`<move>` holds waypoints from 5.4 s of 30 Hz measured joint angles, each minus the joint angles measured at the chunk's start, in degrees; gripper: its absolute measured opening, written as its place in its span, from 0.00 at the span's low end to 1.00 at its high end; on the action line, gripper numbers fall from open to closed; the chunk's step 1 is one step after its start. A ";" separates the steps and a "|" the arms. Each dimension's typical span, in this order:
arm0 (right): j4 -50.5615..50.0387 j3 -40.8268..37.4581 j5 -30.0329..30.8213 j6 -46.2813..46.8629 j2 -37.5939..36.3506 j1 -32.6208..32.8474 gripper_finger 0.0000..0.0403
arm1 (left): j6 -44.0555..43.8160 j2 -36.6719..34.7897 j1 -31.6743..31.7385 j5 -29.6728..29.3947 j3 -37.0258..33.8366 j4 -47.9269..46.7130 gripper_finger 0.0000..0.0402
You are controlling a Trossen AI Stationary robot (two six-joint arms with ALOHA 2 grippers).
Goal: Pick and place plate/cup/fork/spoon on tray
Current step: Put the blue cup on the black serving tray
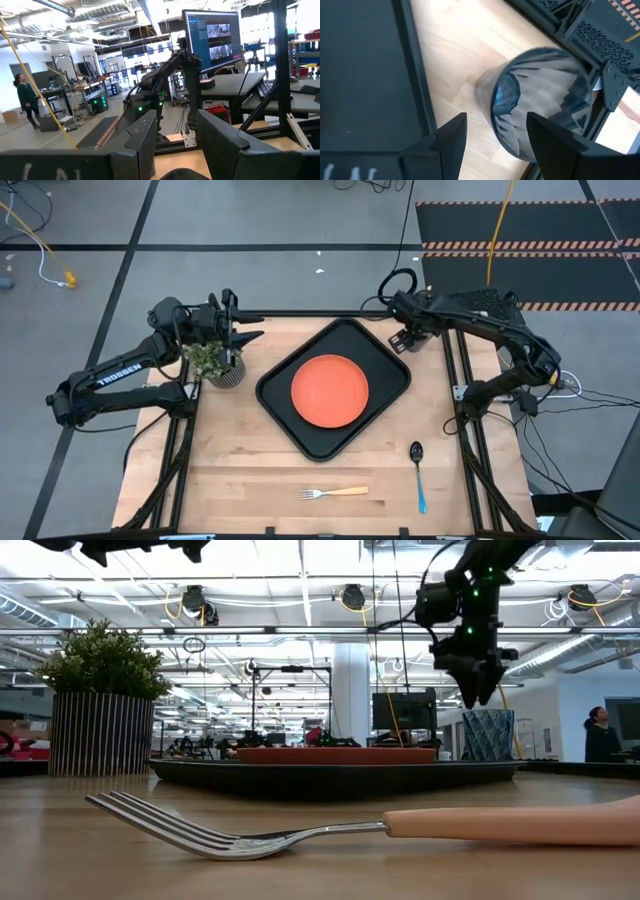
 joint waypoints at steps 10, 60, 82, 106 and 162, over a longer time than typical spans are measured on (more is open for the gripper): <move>10.10 -8.28 -0.28 -3.04 -0.31 -4.84 0.49 | 0.12 0.00 0.00 0.00 0.02 -0.12 0.36; 12.08 28.47 -6.04 -26.12 19.96 28.17 0.00 | 4.46 -3.13 7.74 -0.15 0.07 -3.66 0.36; 0.46 44.33 -14.90 -30.54 33.41 10.77 0.00 | 5.55 -3.10 8.88 -0.12 0.05 -4.93 0.36; 11.99 44.57 -15.58 -29.35 33.43 28.07 0.00 | 4.59 -3.10 8.87 -0.13 0.04 -4.01 0.36; 8.02 33.58 -22.80 -22.95 33.43 7.07 0.06 | 4.62 -3.02 8.84 -0.13 0.04 -5.89 0.36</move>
